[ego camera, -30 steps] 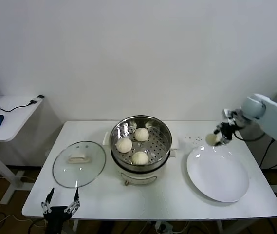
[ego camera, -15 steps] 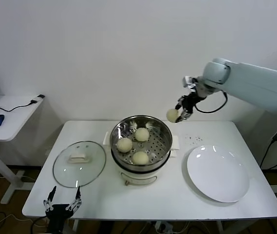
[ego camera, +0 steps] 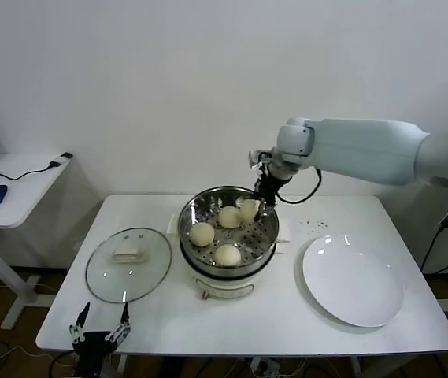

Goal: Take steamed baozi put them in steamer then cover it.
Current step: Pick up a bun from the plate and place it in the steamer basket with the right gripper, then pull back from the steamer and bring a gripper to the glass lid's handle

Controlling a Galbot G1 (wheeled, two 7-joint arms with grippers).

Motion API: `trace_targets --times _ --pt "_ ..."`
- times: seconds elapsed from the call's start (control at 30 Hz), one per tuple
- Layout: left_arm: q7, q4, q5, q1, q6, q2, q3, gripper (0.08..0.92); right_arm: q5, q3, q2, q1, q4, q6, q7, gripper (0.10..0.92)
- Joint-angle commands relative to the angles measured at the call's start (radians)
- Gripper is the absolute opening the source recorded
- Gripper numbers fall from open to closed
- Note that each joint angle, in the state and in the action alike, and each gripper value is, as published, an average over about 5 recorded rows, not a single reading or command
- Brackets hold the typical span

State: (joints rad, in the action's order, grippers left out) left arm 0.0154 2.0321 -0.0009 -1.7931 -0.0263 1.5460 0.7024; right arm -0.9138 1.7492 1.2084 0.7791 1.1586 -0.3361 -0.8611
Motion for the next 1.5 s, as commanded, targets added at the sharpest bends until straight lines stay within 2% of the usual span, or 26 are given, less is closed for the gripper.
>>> trace_targets --times 0.03,0.37,0.47,0.7,0.93,1.2,1.37,1.5 --pt "0.001 -0.01 -0.005 0.005 0.0 -0.003 0.001 0.823 -0.016 0.066 0.074 -0.061 -0.01 -0.021 0.037 0.595" --pt "0.001 -0.021 -0.004 0.007 -0.001 -0.006 0.001 0.823 -0.005 0.063 0.075 -0.085 -0.019 -0.023 0.04 0.61" --pt "0.001 -0.022 -0.003 0.006 -0.002 -0.006 0.001 0.823 -0.004 0.058 0.067 -0.087 -0.015 -0.03 0.053 0.651" --pt "0.001 -0.017 0.0 0.006 -0.001 -0.007 0.0 0.823 -0.01 0.035 0.041 -0.066 -0.009 -0.032 0.039 0.804" --pt "0.001 -0.015 0.01 0.013 0.003 -0.006 -0.006 0.823 -0.02 -0.015 -0.027 -0.013 0.004 -0.027 0.01 0.822" --pt "0.001 -0.009 0.034 0.011 -0.006 -0.008 0.002 0.823 -0.059 -0.103 -0.227 0.061 0.072 0.103 0.016 0.823" --pt "0.007 0.003 0.052 0.004 -0.011 -0.004 0.01 0.823 -0.109 -0.204 -0.41 -0.028 0.13 0.321 0.206 0.823" --pt "0.018 0.02 0.061 -0.011 -0.012 -0.006 0.013 0.823 -0.121 -0.41 -0.573 -0.232 0.194 0.399 0.341 0.823"
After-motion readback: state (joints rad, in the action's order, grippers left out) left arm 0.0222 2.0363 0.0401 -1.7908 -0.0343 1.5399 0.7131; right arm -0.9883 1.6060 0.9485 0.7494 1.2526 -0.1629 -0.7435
